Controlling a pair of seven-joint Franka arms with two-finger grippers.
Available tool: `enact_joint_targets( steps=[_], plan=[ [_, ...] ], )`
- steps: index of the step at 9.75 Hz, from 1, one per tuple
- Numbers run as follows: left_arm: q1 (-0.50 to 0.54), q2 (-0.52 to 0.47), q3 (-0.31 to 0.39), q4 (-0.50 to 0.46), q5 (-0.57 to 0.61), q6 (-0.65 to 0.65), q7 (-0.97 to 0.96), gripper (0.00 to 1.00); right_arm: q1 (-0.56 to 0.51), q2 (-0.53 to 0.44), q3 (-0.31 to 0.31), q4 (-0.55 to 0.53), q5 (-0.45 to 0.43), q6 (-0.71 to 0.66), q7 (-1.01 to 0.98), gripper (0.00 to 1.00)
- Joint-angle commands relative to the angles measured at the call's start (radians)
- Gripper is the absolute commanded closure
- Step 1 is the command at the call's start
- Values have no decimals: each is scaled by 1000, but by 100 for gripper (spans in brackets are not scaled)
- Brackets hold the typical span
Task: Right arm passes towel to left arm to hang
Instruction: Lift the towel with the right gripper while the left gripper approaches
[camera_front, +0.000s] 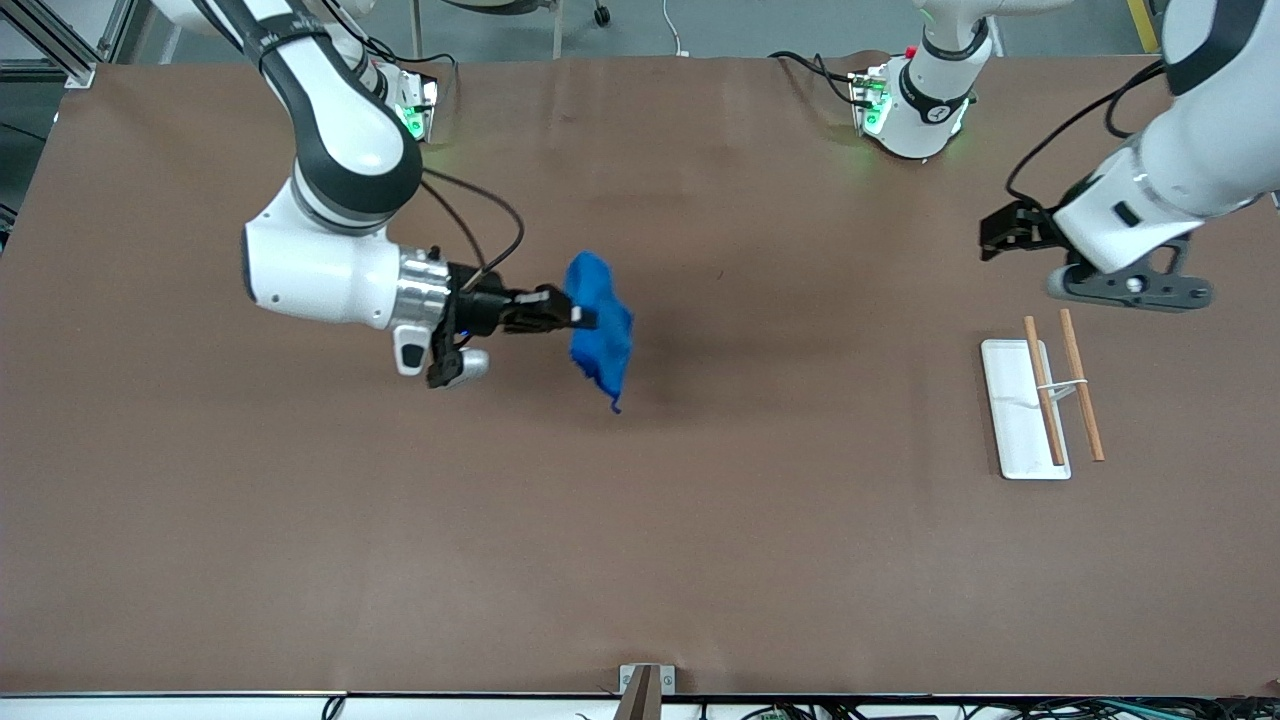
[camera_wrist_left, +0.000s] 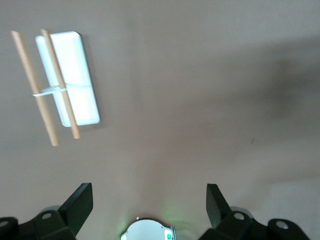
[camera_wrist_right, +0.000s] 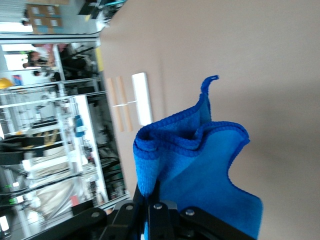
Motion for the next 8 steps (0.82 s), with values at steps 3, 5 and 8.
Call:
enact_joint_targets(
  steps=[3,5,8],
  plan=[
    [3,-22,69,-157,-343,-5,230,0,76,5,0,71,297,-2,-13,100],
    [4,-51,174,-288,-603,-53,414,0,99,5,0,79,369,-2,-51,100],
    [13,-50,219,-437,-912,-98,505,0,116,5,0,79,474,-2,-77,100]
  ],
)
